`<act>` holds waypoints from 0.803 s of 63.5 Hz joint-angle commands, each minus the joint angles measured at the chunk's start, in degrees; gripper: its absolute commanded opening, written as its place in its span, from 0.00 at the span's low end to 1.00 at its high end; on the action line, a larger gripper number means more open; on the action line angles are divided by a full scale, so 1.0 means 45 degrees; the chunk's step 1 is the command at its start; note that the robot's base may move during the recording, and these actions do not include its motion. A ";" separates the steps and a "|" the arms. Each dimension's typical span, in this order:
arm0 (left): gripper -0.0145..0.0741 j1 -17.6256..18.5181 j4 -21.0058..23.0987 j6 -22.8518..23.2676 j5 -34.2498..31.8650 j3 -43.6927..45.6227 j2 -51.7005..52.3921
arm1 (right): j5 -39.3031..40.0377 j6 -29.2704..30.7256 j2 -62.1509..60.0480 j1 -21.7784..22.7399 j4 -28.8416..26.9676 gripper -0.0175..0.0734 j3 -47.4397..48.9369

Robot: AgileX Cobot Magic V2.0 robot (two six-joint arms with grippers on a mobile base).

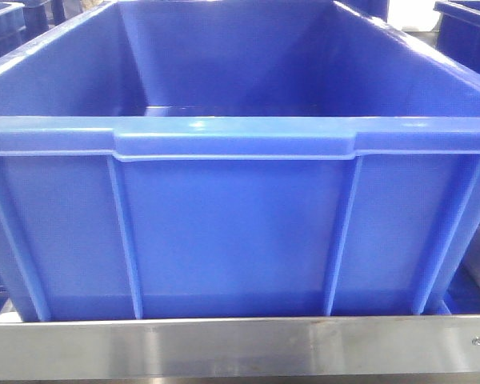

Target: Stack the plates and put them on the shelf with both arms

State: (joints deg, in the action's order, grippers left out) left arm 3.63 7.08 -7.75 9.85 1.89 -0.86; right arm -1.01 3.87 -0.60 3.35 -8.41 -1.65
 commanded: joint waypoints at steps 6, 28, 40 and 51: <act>0.26 -0.0063 -0.1303 0.1094 -0.2189 -0.0812 0.0353 | 0.1123 0.0098 -0.0264 0.0072 0.0111 0.25 0.0203; 0.26 -0.0063 -0.1426 0.1094 -0.2303 -0.0840 0.0519 | 0.1108 0.0098 -0.0264 0.0059 0.0111 0.25 0.0203; 0.26 -0.0063 -0.1426 0.1094 -0.2313 -0.0840 0.0519 | 0.1108 0.0098 -0.0264 0.0059 0.0111 0.25 0.0203; 0.26 -0.0063 -0.1426 0.1094 -0.2313 -0.0840 0.0519 | 0.1108 0.0098 -0.0264 0.0059 0.0111 0.25 0.0203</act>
State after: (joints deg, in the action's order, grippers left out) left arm 3.38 0.76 -3.51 4.82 -0.61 0.27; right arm -0.88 3.87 -0.60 3.35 -8.41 -1.65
